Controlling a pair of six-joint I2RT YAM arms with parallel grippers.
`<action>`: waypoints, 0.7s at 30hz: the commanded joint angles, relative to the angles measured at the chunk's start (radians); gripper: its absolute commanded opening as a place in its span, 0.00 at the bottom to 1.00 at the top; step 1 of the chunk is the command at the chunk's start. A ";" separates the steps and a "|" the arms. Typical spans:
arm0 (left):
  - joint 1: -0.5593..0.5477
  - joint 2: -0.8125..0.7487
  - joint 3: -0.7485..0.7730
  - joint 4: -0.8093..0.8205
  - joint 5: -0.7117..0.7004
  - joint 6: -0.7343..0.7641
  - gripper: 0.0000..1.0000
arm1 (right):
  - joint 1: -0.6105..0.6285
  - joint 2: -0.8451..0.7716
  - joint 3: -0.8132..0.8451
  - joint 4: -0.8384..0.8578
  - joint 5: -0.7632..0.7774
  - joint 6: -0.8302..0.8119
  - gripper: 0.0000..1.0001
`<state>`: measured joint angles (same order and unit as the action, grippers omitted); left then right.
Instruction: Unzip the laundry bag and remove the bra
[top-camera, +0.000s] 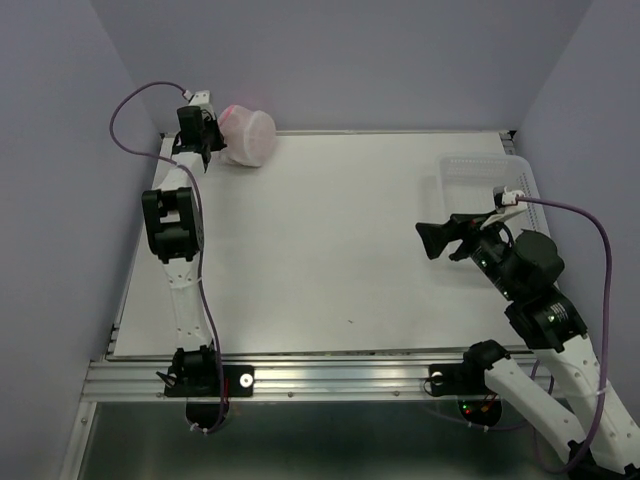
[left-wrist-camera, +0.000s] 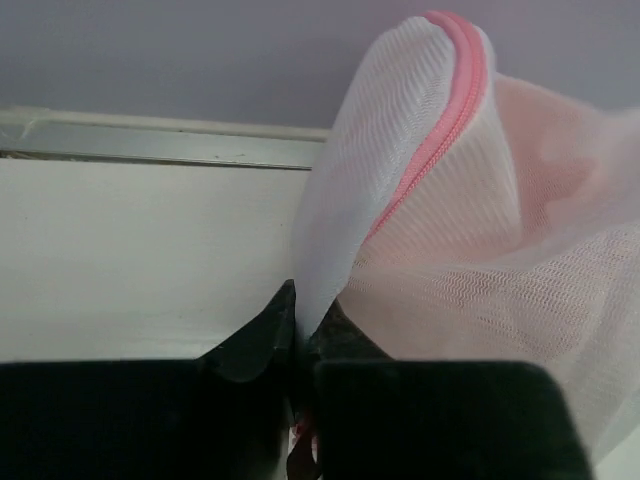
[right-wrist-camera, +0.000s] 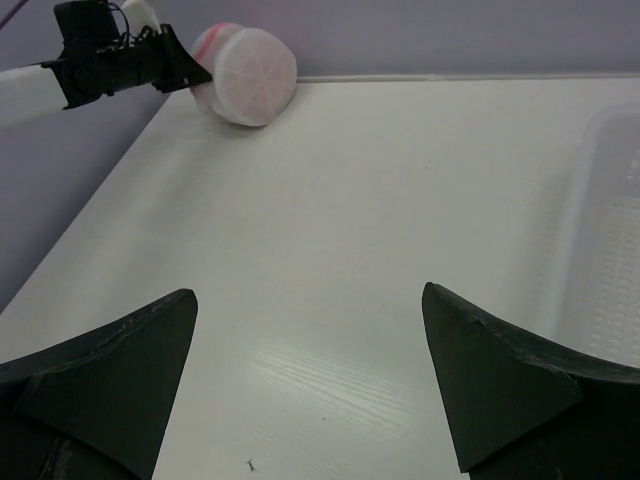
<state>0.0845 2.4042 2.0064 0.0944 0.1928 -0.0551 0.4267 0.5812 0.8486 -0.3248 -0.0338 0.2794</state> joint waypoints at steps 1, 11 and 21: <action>0.006 -0.091 -0.006 0.057 0.063 0.011 0.05 | 0.004 -0.024 -0.005 0.061 -0.025 -0.014 1.00; -0.049 -0.531 -0.341 -0.074 -0.085 -0.003 0.00 | 0.004 0.000 0.007 0.059 -0.083 0.015 1.00; -0.472 -1.008 -0.741 -0.372 -0.667 -0.118 0.00 | 0.004 0.193 0.050 0.003 -0.238 0.070 1.00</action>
<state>-0.2825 1.4761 1.3914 -0.1440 -0.2558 -0.0982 0.4267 0.7277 0.8516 -0.3141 -0.1986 0.3313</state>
